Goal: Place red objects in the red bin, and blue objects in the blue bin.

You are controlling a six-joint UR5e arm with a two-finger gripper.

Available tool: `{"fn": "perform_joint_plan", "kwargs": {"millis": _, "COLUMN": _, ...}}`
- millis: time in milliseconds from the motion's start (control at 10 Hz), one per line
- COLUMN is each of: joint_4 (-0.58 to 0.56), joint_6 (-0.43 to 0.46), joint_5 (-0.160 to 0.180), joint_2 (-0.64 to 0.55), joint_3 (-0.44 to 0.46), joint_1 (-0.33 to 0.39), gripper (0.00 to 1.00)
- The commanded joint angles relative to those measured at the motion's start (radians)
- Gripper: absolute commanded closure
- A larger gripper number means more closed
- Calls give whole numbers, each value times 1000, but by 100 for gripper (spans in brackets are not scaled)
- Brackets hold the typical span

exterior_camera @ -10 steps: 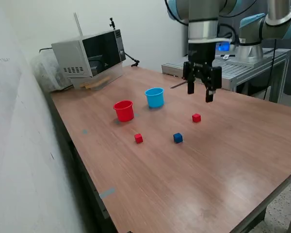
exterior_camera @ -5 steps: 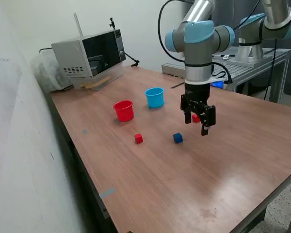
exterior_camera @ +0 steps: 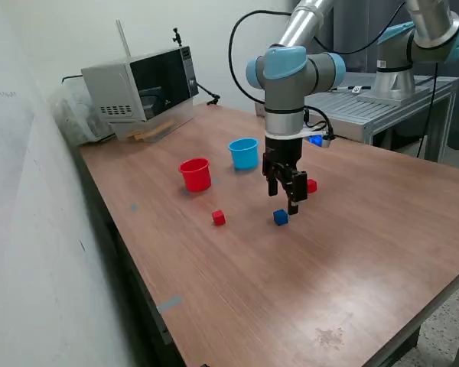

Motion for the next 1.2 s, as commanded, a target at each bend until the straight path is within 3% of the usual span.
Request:
{"fn": "perform_joint_plan", "kwargs": {"millis": 0, "joint_4": -21, "joint_6": -26, "joint_5": -2, "joint_2": 22, "joint_3": -13, "joint_1": -18, "gripper": 0}}
{"fn": "perform_joint_plan", "kwargs": {"millis": 1100, "joint_4": -38, "joint_6": -84, "joint_5": 3, "joint_2": 44, "joint_3": -6, "joint_1": -18, "gripper": 0}}
